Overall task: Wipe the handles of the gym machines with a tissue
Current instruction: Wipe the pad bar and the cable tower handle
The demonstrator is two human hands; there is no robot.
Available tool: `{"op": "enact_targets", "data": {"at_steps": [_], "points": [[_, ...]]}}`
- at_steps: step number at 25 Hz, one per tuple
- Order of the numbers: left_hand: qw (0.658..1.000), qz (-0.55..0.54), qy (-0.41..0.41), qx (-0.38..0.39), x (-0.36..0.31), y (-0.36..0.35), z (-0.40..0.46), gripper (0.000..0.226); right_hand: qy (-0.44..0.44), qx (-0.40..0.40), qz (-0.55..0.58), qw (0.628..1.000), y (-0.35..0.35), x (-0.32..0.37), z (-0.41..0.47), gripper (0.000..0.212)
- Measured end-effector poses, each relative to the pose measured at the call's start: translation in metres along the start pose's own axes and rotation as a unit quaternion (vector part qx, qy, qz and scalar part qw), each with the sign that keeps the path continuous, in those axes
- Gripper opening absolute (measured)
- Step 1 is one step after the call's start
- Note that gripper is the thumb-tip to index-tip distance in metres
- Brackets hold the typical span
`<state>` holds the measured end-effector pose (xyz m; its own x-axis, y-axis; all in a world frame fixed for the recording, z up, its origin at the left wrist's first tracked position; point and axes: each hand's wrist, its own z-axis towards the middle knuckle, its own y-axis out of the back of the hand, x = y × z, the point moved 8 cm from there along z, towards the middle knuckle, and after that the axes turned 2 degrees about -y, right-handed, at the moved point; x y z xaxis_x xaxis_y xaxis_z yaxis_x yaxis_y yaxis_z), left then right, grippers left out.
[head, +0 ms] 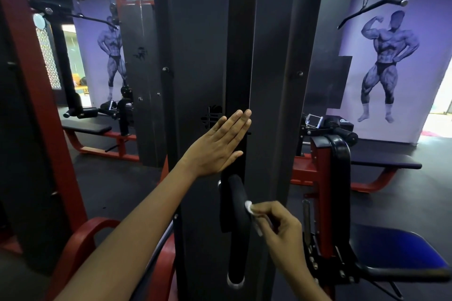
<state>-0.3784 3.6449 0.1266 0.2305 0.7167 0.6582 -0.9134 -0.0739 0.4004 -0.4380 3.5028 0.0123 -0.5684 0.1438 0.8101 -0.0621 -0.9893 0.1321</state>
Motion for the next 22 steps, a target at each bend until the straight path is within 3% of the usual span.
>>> {"op": "enact_targets", "data": {"at_steps": [3,7,15,17,19,21,22], "points": [[1.0,0.004,-0.002,-0.002,0.001,0.0,0.0,0.065,-0.027,0.021,0.035,0.999,0.003,-0.006,-0.003,0.026],[1.0,0.003,0.001,0.006,0.001,0.002,0.0,0.065,-0.085,-0.058,0.006,0.995,0.002,-0.013,0.043,0.015],[1.0,-0.008,-0.001,0.009,0.001,0.002,0.0,0.065,-0.064,0.013,-0.017,0.998,-0.008,-0.009,0.017,0.025],[1.0,-0.007,-0.002,0.007,0.001,0.001,-0.001,0.065,-0.004,0.036,-0.049,0.998,0.001,0.007,0.011,0.025],[1.0,-0.012,0.0,0.002,0.001,0.002,0.001,0.064,0.117,0.039,-0.138,0.983,-0.001,0.035,0.019,0.023],[1.0,-0.021,-0.005,-0.004,0.001,0.004,0.001,0.062,0.276,0.053,-0.283,0.917,-0.026,0.067,0.027,0.017],[1.0,-0.022,-0.011,-0.007,0.002,0.005,0.0,0.06,0.348,0.079,-0.366,0.859,-0.048,0.075,0.028,0.012]]}}
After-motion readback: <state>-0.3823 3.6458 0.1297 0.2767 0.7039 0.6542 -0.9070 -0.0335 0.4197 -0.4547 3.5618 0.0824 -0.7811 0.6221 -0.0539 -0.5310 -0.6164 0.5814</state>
